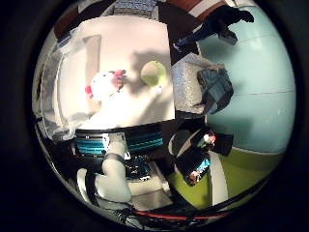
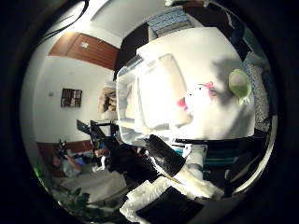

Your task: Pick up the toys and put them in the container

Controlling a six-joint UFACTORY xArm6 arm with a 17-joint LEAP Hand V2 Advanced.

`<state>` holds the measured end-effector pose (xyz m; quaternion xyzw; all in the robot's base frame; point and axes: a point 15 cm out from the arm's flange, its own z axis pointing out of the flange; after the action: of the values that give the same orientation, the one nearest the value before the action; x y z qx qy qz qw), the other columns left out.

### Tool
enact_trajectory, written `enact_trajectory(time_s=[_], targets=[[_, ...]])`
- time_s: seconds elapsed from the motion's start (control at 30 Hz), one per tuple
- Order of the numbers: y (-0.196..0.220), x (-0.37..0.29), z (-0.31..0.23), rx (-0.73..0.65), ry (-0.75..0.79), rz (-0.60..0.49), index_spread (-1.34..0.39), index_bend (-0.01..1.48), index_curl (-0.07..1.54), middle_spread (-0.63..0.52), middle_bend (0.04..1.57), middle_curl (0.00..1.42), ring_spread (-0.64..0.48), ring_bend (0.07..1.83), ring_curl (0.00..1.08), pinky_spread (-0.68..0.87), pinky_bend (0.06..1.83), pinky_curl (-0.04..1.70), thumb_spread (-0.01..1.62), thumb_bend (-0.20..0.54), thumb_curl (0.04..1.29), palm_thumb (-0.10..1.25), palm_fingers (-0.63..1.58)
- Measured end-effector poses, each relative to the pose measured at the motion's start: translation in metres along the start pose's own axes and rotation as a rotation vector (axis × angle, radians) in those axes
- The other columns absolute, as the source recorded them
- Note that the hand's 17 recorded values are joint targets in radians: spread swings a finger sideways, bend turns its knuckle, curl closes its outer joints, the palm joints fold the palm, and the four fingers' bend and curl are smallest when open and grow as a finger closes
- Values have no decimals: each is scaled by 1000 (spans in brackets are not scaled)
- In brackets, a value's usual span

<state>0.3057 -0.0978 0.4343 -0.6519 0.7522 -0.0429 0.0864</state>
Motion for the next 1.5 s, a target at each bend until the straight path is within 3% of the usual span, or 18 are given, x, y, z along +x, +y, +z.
enact_trajectory(time_s=[0.47, 0.53, 0.73, 1.5], targets=[[-63, 102, 78, -62, 18, 178, -338, 151, 261, 12, 202, 328, 221, 318, 230, 439, 449, 289, 1167, -20, 297, 478, 108], [-66, 116, 91, -75, 27, 196, -337, 161, 266, 86, 181, 312, 220, 329, 237, 440, 468, 296, 1167, -20, 297, 478, 81], [-68, 150, 131, -119, 44, 235, -328, 161, 270, 119, 187, 303, 223, 332, 243, 433, 474, 301, 1167, -20, 296, 478, 60], [-79, 185, 224, -169, 59, 248, -318, 168, 288, 125, 186, 297, 239, 296, 253, 431, 442, 298, 1162, -20, 304, 483, 42]])
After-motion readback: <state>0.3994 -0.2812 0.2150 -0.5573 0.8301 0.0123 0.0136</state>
